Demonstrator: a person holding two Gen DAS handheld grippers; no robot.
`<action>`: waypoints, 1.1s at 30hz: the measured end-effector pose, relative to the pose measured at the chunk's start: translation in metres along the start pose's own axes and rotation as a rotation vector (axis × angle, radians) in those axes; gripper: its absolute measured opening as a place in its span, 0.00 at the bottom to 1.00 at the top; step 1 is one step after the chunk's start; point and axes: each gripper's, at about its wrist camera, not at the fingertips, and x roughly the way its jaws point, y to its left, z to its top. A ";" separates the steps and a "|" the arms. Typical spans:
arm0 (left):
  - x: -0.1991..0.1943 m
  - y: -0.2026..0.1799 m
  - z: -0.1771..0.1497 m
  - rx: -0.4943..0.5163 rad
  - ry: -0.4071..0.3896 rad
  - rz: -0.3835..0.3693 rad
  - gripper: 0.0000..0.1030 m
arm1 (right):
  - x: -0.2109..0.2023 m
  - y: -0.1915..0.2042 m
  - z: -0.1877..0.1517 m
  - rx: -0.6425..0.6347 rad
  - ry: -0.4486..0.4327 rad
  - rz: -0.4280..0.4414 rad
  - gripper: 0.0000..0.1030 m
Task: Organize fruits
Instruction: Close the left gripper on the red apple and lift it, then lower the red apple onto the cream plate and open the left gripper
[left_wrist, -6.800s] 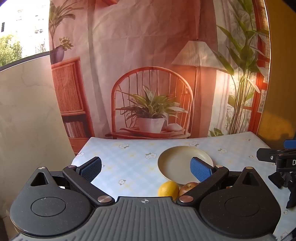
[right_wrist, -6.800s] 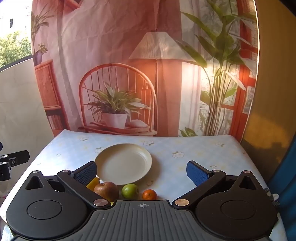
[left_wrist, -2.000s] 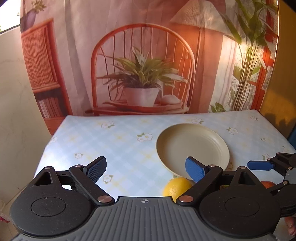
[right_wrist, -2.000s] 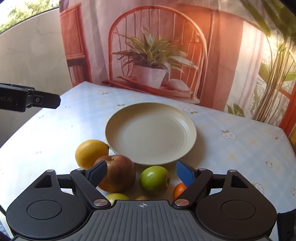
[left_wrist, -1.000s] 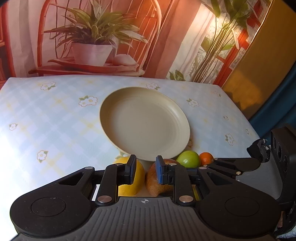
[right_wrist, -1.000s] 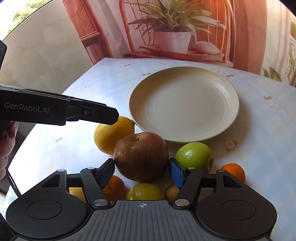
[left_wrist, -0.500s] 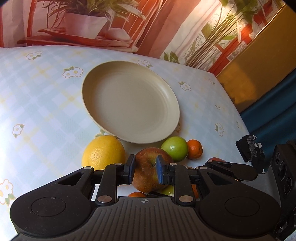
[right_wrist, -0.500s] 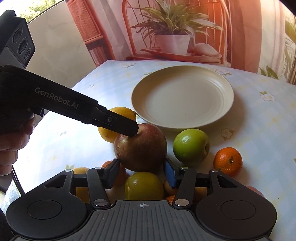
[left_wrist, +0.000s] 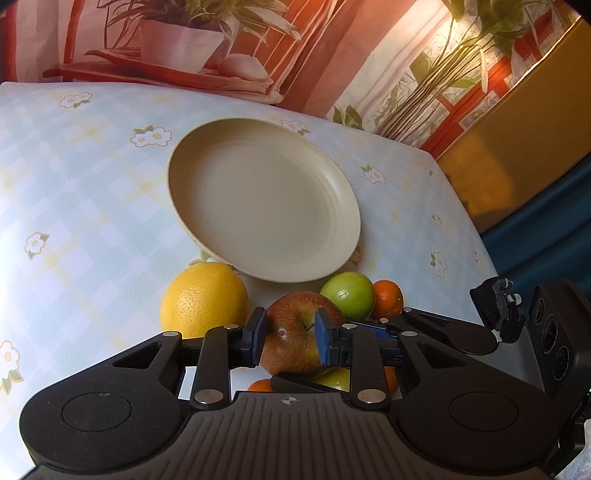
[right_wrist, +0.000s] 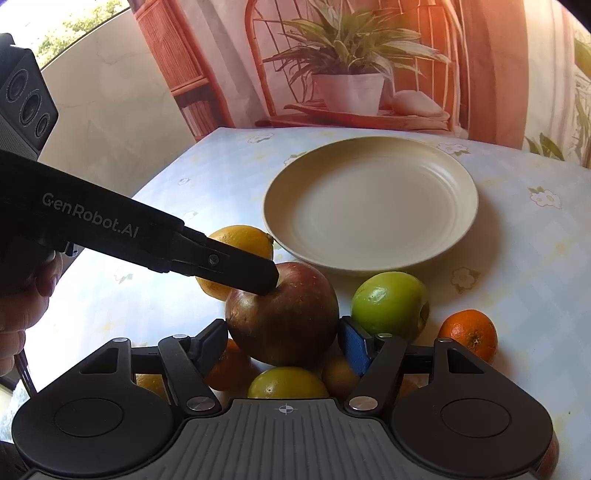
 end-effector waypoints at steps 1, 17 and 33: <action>-0.001 -0.001 -0.001 0.009 -0.002 0.002 0.28 | -0.001 0.001 -0.001 -0.006 -0.005 -0.003 0.60; -0.027 -0.014 0.035 0.135 -0.107 -0.025 0.30 | -0.013 -0.007 0.030 -0.062 -0.121 -0.045 0.59; 0.010 0.035 0.106 0.022 -0.117 0.005 0.29 | 0.072 -0.012 0.109 -0.065 -0.075 -0.118 0.59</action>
